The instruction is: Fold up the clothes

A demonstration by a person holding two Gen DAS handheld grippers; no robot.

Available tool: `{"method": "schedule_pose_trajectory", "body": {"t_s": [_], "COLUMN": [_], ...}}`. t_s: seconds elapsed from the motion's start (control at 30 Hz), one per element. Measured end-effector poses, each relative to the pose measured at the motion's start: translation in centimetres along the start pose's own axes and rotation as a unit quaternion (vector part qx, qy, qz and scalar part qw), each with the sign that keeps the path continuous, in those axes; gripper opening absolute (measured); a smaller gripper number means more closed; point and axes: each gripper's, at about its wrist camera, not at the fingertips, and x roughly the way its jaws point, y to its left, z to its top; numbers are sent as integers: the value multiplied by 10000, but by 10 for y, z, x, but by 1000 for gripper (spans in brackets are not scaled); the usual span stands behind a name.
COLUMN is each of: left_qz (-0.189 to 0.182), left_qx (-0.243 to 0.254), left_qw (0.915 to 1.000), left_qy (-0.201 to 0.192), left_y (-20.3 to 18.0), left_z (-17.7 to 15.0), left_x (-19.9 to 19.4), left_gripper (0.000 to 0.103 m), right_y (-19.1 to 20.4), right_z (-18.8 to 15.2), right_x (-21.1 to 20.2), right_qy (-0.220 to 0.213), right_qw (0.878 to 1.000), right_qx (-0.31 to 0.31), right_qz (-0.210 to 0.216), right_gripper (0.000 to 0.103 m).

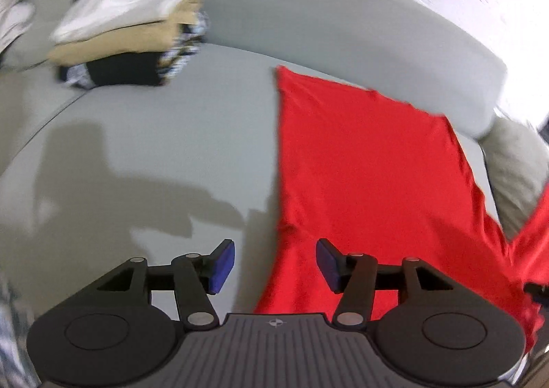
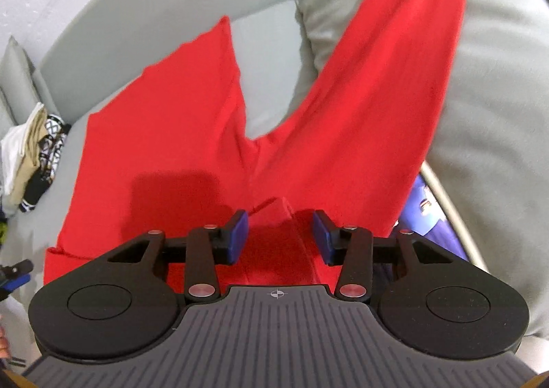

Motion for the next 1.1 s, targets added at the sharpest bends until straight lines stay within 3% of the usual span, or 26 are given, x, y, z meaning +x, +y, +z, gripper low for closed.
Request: {"method": "schedule_pose_trajectory", "body": {"t_s": [0.07,0.13,0.17,0.33,0.4,0.53,0.6,0.63,0.7,0.77,0.83,0.93,1.0,1.1], "left_qz": [28,32,33,119,159,286,423,501,656,743,823,41,-502,-382], "left_qx": [340,563,611,214,72,-117,-100,-90,-70,-24,24,314,644,1398], "left_qw": [9994,9984,9981,9986,9989,9991,9987,9983,9972,9962,9949,9983,9966,9893], "left_qy": [102,62,-2,-478,-442,-276,-267,-296,-355,-464,-577,-488,-133,193], "left_y": [-8,-13,-13,-1,4,8,6,6,4,3,1,-13,-35,-67], "left_z": [-1,-2,-3,-9,-11,-14,-13,-11,-9,-11,-14,-31,-45,-71], "left_x": [15,22,23,11,14,27,27,23,15,-6,-29,-48,-43,-23], "left_gripper": [51,41,2,2,2,4,18,22,32,34,34,14,11,8], "right_y": [1,7,11,36,44,47,44,42,39,38,35,38,45,63], "right_z": [-4,-9,-11,-11,-10,-4,-3,-2,-1,1,3,-5,-14,-28], "right_x": [7,8,7,-13,-19,-2,14,21,22,9,-13,-34,-37,-16], "right_qy": [32,-75,-144,-815,-1037,-893,-620,-500,-440,-590,-774,-691,-478,-82], "right_qw": [9999,9992,9983,9897,9863,9870,9897,9904,9906,9896,9906,9931,9937,9909], "right_qx": [-115,-393,-554,-1108,-1193,-1178,-1082,-1058,-1008,-955,-915,-907,-1015,-1337], "right_qz": [47,-40,-71,-401,-480,-622,-700,-735,-813,-898,-664,-272,-31,128], "right_gripper": [43,20,8,7,6,6,8,12,37,46,46,44,26,18]}}
